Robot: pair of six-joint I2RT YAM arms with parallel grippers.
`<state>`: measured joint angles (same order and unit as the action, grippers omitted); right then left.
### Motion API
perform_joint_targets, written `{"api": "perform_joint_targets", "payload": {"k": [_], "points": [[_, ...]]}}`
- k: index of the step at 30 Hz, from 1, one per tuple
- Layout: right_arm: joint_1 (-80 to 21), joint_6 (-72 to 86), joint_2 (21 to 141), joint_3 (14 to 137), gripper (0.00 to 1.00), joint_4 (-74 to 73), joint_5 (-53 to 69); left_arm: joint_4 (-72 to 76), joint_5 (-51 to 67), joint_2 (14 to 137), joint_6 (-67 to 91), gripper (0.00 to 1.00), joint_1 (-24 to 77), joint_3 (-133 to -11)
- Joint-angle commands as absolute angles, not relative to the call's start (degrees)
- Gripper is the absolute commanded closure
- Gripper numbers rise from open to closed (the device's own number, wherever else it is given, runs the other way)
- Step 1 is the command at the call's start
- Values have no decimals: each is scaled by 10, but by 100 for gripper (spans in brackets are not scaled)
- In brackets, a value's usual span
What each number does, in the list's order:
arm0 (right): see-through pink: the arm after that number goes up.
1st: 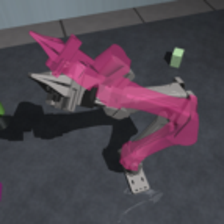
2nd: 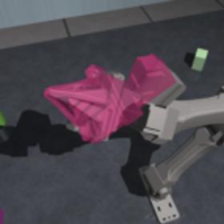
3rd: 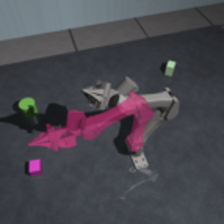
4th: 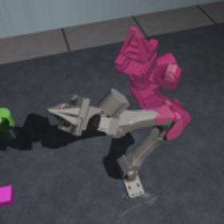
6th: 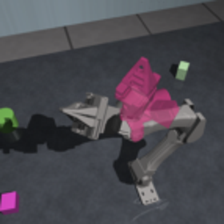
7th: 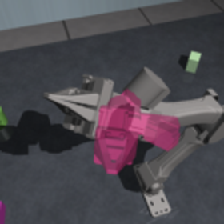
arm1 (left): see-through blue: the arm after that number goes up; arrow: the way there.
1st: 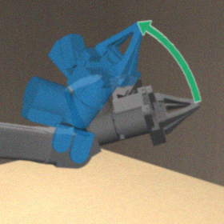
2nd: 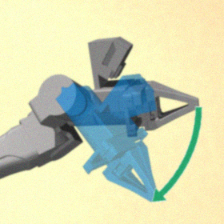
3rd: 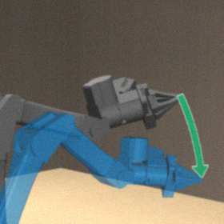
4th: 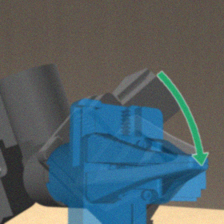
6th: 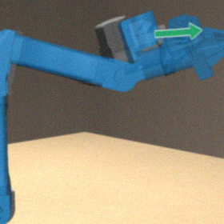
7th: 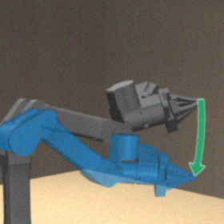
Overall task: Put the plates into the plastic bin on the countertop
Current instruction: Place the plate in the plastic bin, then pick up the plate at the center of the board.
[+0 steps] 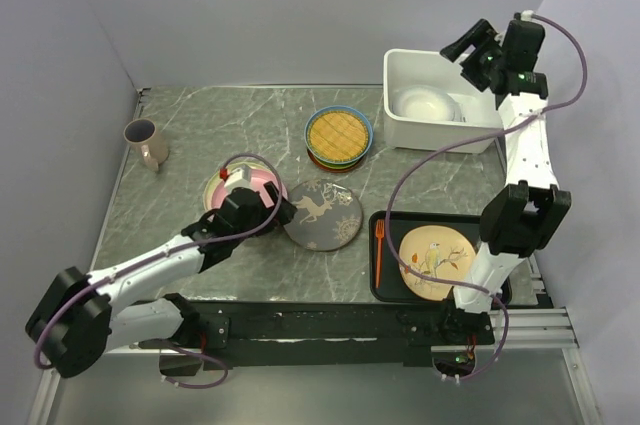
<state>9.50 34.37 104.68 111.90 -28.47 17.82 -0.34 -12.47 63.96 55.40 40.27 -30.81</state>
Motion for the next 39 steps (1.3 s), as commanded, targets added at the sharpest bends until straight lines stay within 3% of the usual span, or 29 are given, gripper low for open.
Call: {"api": "perform_joint_targets", "payload": {"k": [1,9,18,31,39], "points": [[52,322,979,1072,13,-263,179,-25,-147,592,555,3,407,-307],[-44,323,880,893,13,-200,177,-45,-156,563,556,2,406,-298],[-143,336,857,779,14,-157,180,-84,-186,539,544,1,406,-305],[-286,366,934,729,18,-110,186,-106,-167,566,516,1,389,-338],[-340,382,995,731,24,-86,199,-82,-62,569,491,1,315,-330]]}}
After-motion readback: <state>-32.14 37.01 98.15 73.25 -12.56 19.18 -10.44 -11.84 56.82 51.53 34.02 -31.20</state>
